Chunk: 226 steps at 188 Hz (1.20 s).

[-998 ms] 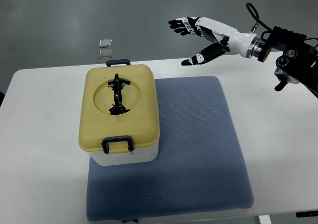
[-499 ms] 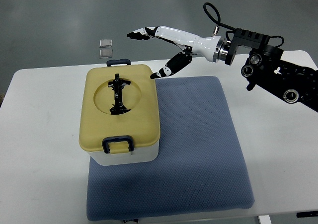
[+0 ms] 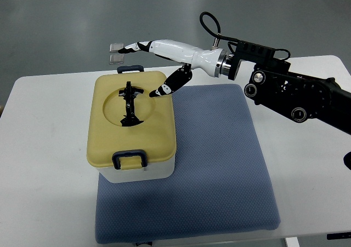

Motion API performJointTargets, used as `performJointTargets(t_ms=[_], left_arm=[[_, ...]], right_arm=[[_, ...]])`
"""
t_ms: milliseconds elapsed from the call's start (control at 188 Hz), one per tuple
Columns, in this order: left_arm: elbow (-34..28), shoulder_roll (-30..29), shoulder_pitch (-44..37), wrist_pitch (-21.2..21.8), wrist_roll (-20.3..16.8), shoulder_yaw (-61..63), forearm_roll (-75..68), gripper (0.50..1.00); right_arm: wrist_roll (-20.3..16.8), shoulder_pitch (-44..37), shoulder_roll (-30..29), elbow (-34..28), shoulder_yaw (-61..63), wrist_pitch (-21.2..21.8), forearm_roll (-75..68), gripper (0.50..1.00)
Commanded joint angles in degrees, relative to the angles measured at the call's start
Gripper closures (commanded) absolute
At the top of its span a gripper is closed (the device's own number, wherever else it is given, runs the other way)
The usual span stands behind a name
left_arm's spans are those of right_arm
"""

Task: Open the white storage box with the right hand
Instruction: 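Reach the right hand over the yellow lid toward its black handle, then close the right hand fingers around the black lid handle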

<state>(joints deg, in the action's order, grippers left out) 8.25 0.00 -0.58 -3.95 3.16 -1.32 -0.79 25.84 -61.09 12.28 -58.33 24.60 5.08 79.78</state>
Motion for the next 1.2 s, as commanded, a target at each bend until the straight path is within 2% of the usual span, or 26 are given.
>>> performJointTargets(t_ms=[0, 589, 1046, 1194], left_arm=[[0.01, 0.00, -0.03, 0.00, 0.01, 0.00, 0.00, 0.500], [0.01, 0.00, 0.06, 0.00, 0.01, 0.00, 0.00, 0.500], [0.01, 0.00, 0.06, 0.00, 0.01, 0.00, 0.00, 0.500], [0.01, 0.00, 0.06, 0.00, 0.01, 0.00, 0.00, 0.500]], right_arm=[[0.00, 0.01, -0.68, 0.23, -0.34, -0.60, 0.20, 0.579], [0.00, 0.01, -7.01, 2.69, -3.06, -8.33, 1.25, 0.583], [0.00, 0.18, -8.94, 3.93, -3.06, -10.18, 1.25, 0.599], [0.00, 0.27, -8.94, 4.28, -3.33, -10.35, 1.34, 0.636]])
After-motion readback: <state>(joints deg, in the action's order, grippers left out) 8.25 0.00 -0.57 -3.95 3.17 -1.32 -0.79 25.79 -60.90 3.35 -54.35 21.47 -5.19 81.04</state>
